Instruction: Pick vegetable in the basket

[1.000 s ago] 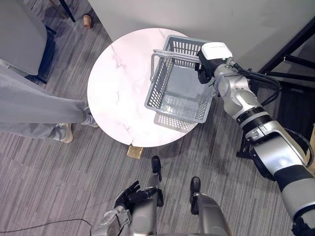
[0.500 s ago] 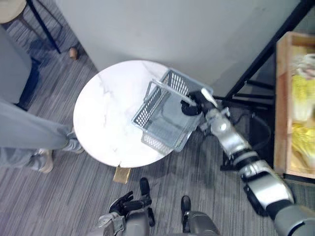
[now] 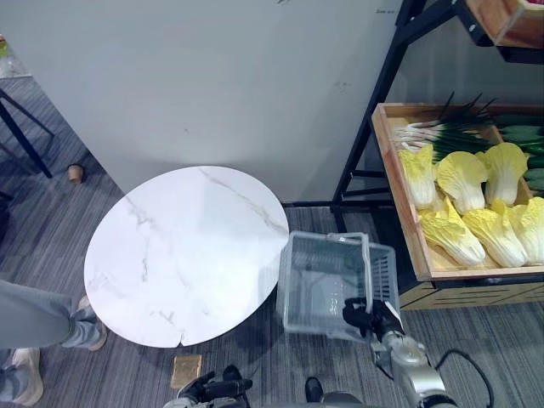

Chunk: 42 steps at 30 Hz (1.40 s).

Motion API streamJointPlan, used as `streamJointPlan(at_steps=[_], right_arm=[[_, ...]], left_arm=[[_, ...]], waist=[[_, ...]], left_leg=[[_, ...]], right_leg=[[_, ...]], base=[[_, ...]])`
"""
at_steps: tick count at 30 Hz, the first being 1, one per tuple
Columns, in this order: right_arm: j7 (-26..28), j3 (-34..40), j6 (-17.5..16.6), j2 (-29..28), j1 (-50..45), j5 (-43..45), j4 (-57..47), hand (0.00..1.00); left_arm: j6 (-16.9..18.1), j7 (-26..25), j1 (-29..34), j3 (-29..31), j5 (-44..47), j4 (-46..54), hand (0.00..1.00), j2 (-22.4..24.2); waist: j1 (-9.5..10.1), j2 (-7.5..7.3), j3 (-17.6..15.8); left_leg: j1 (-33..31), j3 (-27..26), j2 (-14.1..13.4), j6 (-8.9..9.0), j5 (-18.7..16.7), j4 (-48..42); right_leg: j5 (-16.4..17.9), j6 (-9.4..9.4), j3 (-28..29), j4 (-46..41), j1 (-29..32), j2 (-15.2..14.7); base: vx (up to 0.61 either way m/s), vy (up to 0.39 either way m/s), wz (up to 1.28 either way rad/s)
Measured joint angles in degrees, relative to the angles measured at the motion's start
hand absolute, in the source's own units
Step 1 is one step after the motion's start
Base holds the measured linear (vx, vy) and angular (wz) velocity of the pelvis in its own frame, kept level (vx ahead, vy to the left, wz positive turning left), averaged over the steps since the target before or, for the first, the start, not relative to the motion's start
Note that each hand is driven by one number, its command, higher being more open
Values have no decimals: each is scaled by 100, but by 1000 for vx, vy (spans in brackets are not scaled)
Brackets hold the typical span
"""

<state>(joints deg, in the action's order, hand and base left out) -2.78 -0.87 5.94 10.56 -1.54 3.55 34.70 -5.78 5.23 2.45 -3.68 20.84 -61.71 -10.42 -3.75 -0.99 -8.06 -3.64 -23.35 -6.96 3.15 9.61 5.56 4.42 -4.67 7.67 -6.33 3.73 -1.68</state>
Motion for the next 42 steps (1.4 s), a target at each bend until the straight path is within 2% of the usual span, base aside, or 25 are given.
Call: streamJointPlan(at_steps=[7,11,15,19,26,34,37,38,39,40,41,42], right_arm=[[329,364,-115,-82,-196,-128,616,0],[440,669,-256,-171,-185,-94,1041,0],[458,1127,-359,-255,-28,264,2007,0],[465,1654,-250,-476,-2,686,2839,0],[446,2122,-98,-626,-267,1398,2921,0],[500,2123,-248,-661,-384,1490,3078,0],[537,2125,-328,-666,-385,1465,3092,0],[596,2158,-401,-708,-382,1446,3085,0],[642,2239,-430,-738,-380,1433,3078,0],[699,2378,-468,-800,-381,1402,3010,0],[723,2397,-471,-830,-394,1395,2963,0],[784,2365,-412,-817,-415,1398,2857,0]], left_arm=[[-50,-99,4,3,-2,-47,100,66],[-51,-113,7,-12,144,-49,100,94],[-56,-115,42,-11,304,-112,100,77],[-54,-103,10,-8,368,-230,100,75],[-181,-104,-21,-9,377,-314,100,65],[-226,-32,-133,-7,74,-491,100,55],[-220,16,-153,31,-143,-493,100,53],[-213,9,-133,135,-200,-486,100,-7],[-211,8,-123,301,-232,-482,100,-27],[-182,-12,-83,696,-224,-474,100,-35],[-171,-38,-44,831,-159,-451,100,-25],[-102,-94,61,990,8,-405,100,90]], waist=[[-71,9,79],[-124,31,98],[-137,-31,134],[-134,-52,150],[-125,-83,176],[-151,-124,202],[-177,-134,246],[-177,-177,231],[-170,-178,230],[-165,-145,228],[-164,-136,227],[-60,-46,225]], left_leg=[[75,-120,140,-74,-124,1],[92,-124,289,-176,-165,1],[232,-115,390,-196,-248,1],[353,-50,428,-185,-284,3],[485,76,481,-176,-347,4],[687,-91,450,-96,-468,2],[721,-419,292,-19,-658,-196],[509,-550,86,43,-1000,-899],[350,-554,-58,27,-1224,-1416],[-64,-228,-536,-185,-1614,-2802],[-205,-63,-672,-267,-1679,-3278],[-448,677,-727,-119,-2077,-3916]], right_leg=[[-46,-81,115,160,-99,-126],[-42,-154,117,167,-135,-263],[2,-172,80,213,-306,-360],[98,-154,14,194,-453,-393],[247,-134,-123,138,-599,-439],[312,-85,34,124,-708,-411],[310,-61,394,58,-581,-314],[306,0,587,12,-520,-264],[302,28,704,-18,-499,-206],[284,78,1050,-162,-477,27],[281,88,1207,-237,-476,115],[270,124,1698,-313,-451,305]], base=[[-27,66,-6],[21,68,3],[41,45,3],[24,-4,8],[8,-8,10],[14,-14,-10],[39,-59,-67],[58,-91,-66],[92,-124,-118],[86,-69,-115],[133,7,-183],[85,103,-163]])
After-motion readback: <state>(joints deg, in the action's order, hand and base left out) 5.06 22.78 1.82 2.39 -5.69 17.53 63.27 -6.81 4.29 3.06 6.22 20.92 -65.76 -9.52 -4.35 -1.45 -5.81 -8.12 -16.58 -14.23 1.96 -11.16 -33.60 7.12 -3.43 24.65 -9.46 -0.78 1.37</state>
